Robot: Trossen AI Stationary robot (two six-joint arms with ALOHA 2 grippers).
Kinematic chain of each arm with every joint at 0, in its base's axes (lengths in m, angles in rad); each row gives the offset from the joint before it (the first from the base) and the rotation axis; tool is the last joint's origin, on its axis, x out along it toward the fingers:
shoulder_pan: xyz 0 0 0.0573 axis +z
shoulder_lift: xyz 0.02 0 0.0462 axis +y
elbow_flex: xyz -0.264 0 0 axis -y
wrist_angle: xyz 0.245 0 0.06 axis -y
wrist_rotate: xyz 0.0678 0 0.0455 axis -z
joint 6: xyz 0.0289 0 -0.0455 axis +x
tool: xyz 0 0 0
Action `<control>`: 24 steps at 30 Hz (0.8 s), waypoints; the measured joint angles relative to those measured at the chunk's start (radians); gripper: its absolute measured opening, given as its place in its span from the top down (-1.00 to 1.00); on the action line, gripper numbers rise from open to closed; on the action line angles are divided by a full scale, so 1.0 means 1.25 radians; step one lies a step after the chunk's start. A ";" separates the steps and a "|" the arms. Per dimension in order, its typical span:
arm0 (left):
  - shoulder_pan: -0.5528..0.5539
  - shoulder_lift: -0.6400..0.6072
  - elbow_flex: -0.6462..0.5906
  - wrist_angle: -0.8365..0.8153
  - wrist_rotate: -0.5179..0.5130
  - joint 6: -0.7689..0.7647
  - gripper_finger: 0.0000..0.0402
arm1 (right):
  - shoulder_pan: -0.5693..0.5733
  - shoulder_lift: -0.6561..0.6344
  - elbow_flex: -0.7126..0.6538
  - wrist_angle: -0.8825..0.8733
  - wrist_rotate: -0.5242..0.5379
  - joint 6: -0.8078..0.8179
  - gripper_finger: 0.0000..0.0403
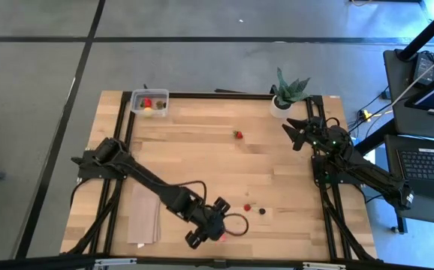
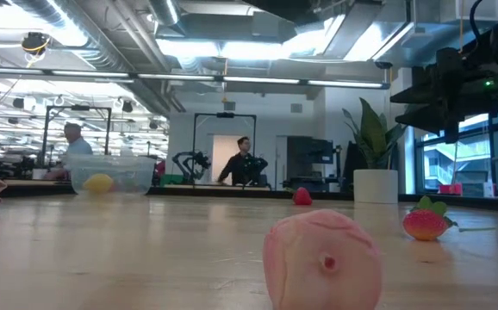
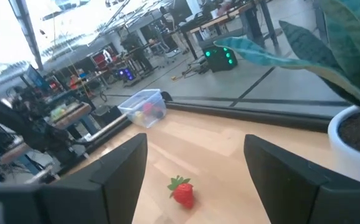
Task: Pick and placing Produce into tupperware
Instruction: Put the pink peach into the transparent container
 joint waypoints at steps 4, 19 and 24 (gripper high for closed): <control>-0.023 0.032 0.000 0.059 0.003 -0.002 -0.04 | 0.000 0.000 0.000 0.000 0.000 0.030 -0.34; -0.019 0.136 0.000 0.158 0.002 -0.123 -0.04 | 0.000 0.000 0.000 0.000 0.000 0.028 -0.34; -0.014 0.149 0.000 0.161 0.002 -0.161 -0.04 | 0.000 0.000 0.000 0.000 0.000 0.024 -0.34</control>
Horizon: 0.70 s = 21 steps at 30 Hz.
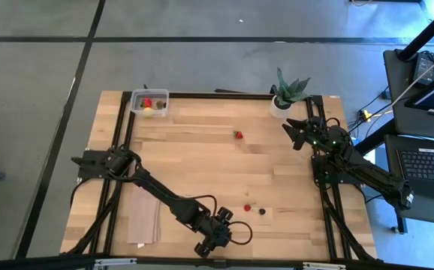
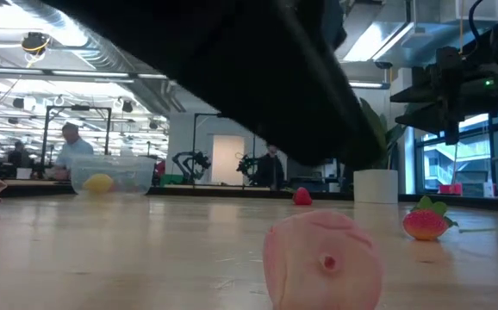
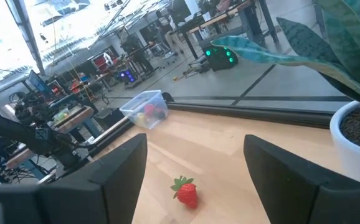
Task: Pick and placing Produce into tupperware
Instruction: Put the pink peach into the transparent container
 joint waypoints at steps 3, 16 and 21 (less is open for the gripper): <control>0.002 0.010 -0.001 -0.010 0.003 -0.022 -0.04 | 0.000 0.000 0.000 0.000 0.000 -0.001 -0.34; 0.009 0.046 -0.001 -0.015 0.069 -0.056 -0.04 | 0.000 0.000 0.000 0.000 0.000 -0.002 -0.34; 0.011 0.045 -0.001 -0.009 0.057 -0.092 -0.04 | 0.000 0.000 0.000 0.000 0.000 -0.002 -0.34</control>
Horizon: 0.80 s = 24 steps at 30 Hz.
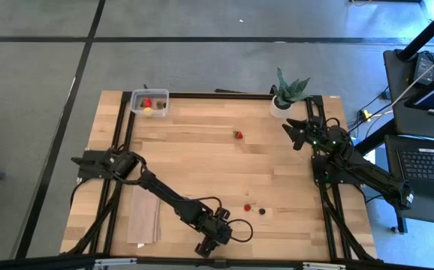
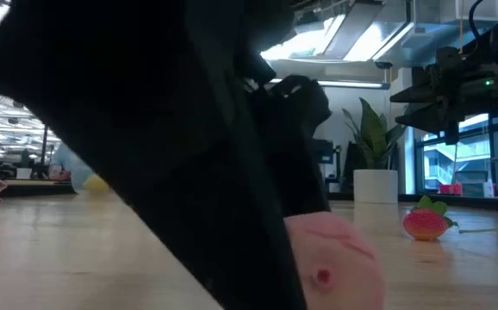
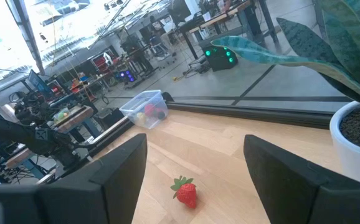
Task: Pick and placing Produce into tupperware
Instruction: Put the pink peach into the transparent container
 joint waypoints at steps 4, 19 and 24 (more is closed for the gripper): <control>0.000 -0.004 0.000 0.013 -0.006 0.000 -0.04 | 0.000 0.000 0.000 0.000 0.000 0.001 -0.34; 0.000 -0.004 0.000 0.009 -0.015 -0.051 -0.04 | 0.000 0.000 0.000 0.000 0.000 -0.015 -0.34; 0.002 -0.004 0.000 0.009 -0.064 -0.060 -0.04 | 0.000 0.000 0.000 0.000 0.000 -0.019 -0.34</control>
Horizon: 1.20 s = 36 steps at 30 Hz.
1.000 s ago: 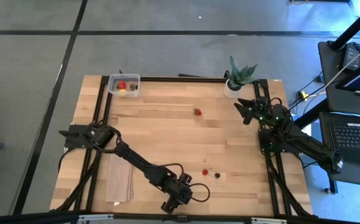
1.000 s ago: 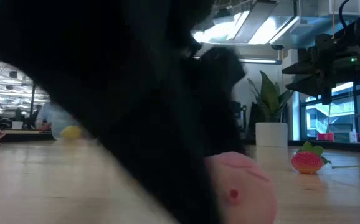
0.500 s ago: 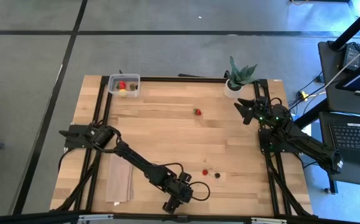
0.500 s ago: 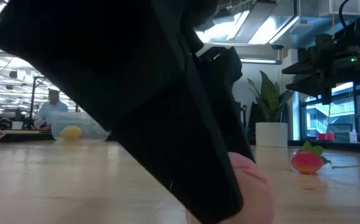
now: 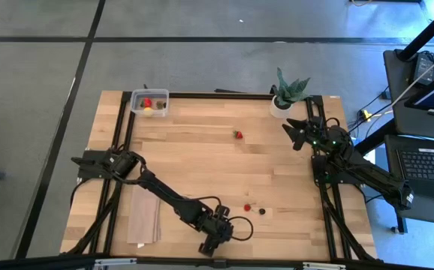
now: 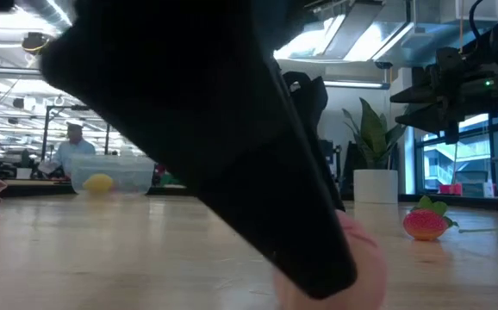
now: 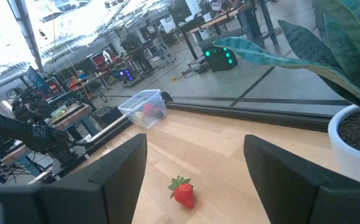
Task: Pick and placing Produce into tupperware
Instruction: Put the pink peach into the transparent container
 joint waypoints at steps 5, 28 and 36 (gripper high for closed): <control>0.002 0.000 0.000 0.000 -0.003 -0.003 -0.04 | 0.000 0.000 0.000 0.000 0.000 0.000 -0.34; 0.002 0.000 0.000 0.000 0.046 -0.024 0.25 | 0.000 0.000 0.000 0.000 -0.001 0.003 -0.34; 0.009 -0.001 0.000 -0.002 0.042 -0.070 0.51 | 0.000 0.000 0.000 0.000 -0.001 0.001 -0.34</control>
